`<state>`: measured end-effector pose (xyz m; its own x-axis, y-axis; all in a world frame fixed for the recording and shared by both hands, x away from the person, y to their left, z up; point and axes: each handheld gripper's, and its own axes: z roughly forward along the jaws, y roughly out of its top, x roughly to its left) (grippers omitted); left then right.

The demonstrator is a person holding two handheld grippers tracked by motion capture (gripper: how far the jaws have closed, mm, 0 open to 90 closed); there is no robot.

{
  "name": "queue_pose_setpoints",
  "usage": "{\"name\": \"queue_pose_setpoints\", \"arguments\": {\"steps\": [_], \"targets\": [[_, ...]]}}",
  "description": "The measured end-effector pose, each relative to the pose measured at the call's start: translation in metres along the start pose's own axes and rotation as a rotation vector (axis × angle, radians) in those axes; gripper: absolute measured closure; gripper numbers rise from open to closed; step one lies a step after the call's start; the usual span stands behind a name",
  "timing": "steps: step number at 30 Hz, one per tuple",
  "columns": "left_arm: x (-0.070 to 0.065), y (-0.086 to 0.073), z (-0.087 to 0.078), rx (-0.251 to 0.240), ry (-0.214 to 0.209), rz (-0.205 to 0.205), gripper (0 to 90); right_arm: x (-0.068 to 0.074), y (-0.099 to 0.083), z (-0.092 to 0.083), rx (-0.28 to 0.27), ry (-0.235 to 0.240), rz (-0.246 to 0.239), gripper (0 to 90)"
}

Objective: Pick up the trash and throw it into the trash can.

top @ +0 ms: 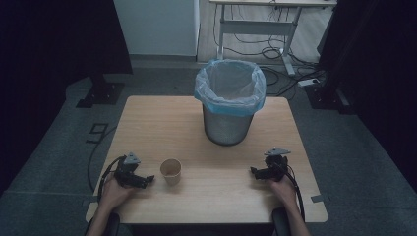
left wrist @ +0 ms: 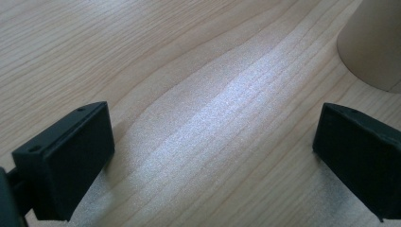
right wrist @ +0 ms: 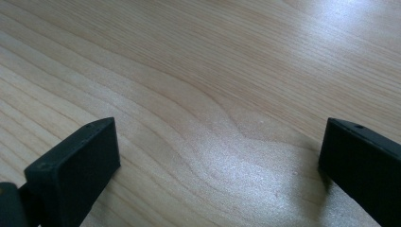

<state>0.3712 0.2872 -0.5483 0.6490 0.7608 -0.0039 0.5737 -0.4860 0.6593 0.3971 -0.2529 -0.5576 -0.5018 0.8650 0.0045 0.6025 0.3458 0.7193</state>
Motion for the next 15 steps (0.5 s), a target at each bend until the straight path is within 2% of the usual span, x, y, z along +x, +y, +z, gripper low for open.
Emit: {"name": "queue_pose_setpoints", "arguments": {"steps": [10, 15], "targets": [[-0.0002, 0.0001, 0.0001, 0.0, 0.001, -0.003, 0.0, 0.0008, 0.0, 0.0001, -0.001, -0.003, 0.0, 0.0], [0.0001, -0.0003, -0.0007, 0.004, -0.009, 0.009, 0.0, 0.0023, -0.0004, -0.0004, 0.0, -0.011, 0.011, 0.0]]}}
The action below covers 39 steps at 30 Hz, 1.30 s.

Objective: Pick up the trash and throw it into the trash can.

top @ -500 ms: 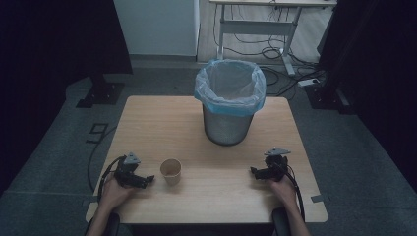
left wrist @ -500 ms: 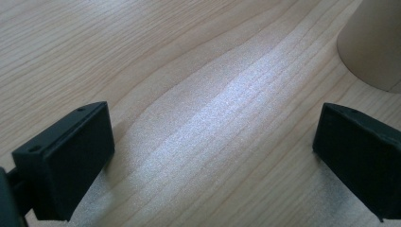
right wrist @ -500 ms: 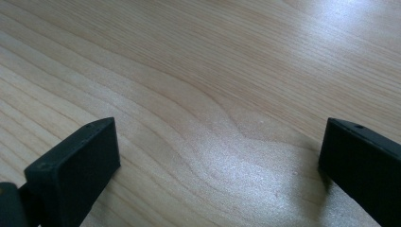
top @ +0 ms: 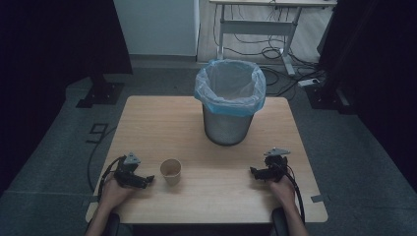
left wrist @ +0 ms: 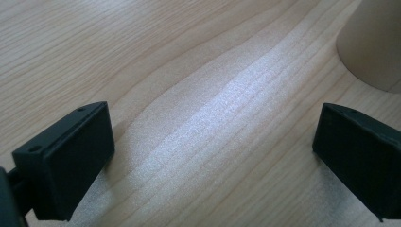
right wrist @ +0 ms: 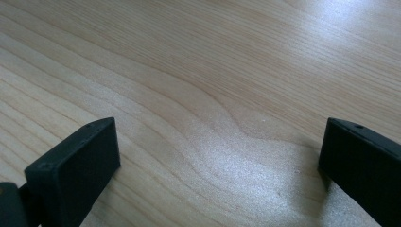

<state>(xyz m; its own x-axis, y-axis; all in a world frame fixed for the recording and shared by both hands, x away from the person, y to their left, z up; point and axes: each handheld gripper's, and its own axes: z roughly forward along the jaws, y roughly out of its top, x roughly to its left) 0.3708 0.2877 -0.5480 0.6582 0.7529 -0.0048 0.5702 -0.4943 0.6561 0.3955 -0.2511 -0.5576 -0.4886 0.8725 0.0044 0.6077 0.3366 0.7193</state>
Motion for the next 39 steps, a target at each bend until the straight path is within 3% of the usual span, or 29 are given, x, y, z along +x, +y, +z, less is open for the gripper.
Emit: {"name": "queue_pose_setpoints", "arguments": {"steps": [8, 15, 20, 32, 39], "targets": [[-0.001, 0.001, -0.001, 0.007, -0.024, 0.003, 0.0, 0.002, -0.001, -0.001, 0.001, -0.007, 0.007, 0.0], [-0.009, 0.004, -0.005, -0.007, -0.047, 0.038, 0.0, 0.002, -0.002, -0.002, 0.001, -0.006, 0.004, 0.0], [-0.019, 0.008, -0.007, -0.016, -0.079, 0.073, 0.0, 0.003, -0.002, -0.002, 0.0, -0.005, 0.003, 0.0], [-0.041, 0.021, -0.008, -0.069, -0.164, 0.114, 0.0, 0.003, -0.003, -0.003, -0.001, -0.003, 0.003, 0.0], [-0.051, 0.03, -0.004, -0.083, -0.178, 0.14, 0.0, 0.003, -0.003, -0.003, 0.0, -0.003, 0.001, 0.0]]}}
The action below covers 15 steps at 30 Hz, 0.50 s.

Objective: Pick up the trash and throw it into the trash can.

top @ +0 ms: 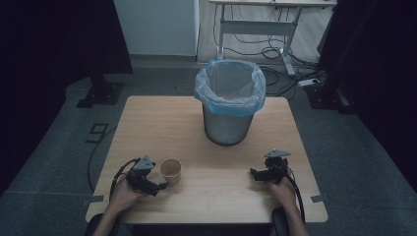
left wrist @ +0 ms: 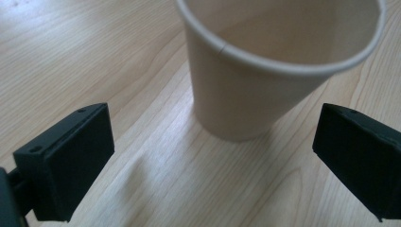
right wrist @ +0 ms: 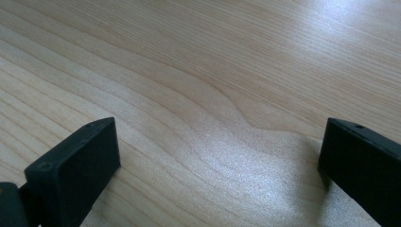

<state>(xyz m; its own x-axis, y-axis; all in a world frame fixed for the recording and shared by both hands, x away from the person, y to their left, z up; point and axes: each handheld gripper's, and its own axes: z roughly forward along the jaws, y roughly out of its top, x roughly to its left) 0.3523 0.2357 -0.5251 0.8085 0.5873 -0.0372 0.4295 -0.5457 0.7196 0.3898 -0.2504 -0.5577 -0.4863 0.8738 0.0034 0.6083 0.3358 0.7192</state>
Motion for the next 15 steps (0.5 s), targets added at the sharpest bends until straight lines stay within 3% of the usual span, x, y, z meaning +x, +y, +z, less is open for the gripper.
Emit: {"name": "queue_pose_setpoints", "arguments": {"steps": [15], "targets": [[-0.007, 0.024, 0.015, -0.021, -0.018, 0.018, 1.9, 0.0, 0.0, 0.0, 0.0, 0.0, 0.0, 0.0]]}}
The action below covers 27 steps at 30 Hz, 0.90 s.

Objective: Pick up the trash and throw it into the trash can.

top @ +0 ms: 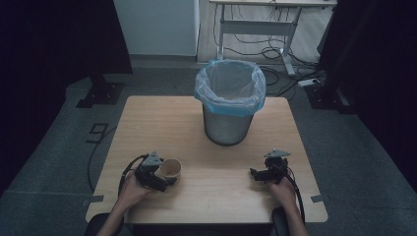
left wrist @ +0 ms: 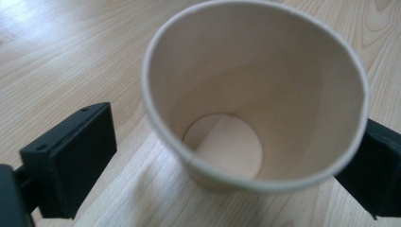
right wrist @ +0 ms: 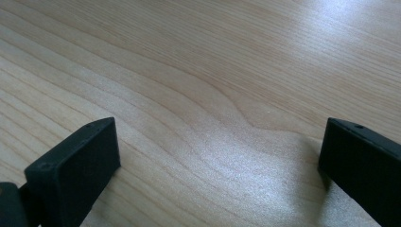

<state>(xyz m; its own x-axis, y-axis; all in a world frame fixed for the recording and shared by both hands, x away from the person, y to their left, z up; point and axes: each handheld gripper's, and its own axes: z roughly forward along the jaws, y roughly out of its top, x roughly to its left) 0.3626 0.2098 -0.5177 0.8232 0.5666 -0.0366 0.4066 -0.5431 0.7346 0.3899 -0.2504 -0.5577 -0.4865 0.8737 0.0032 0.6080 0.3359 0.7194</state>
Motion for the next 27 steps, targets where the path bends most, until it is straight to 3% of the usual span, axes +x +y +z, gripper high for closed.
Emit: {"name": "queue_pose_setpoints", "arguments": {"steps": [4, 8, 27], "targets": [[-0.001, 0.006, 0.002, -0.001, -0.013, 0.006, 8.7, 0.0, 0.0, 0.0, 0.0, 0.0, 0.0, 0.0], [-0.002, 0.012, 0.001, -0.008, -0.022, 0.018, 21.9, 0.0, 0.0, 0.0, 0.0, 0.0, -0.001, 0.0], [0.005, 0.053, -0.006, 0.0, -0.005, 0.022, 24.0, 0.0, 0.0, 0.0, 0.0, 0.0, 0.0, 0.0]]}}
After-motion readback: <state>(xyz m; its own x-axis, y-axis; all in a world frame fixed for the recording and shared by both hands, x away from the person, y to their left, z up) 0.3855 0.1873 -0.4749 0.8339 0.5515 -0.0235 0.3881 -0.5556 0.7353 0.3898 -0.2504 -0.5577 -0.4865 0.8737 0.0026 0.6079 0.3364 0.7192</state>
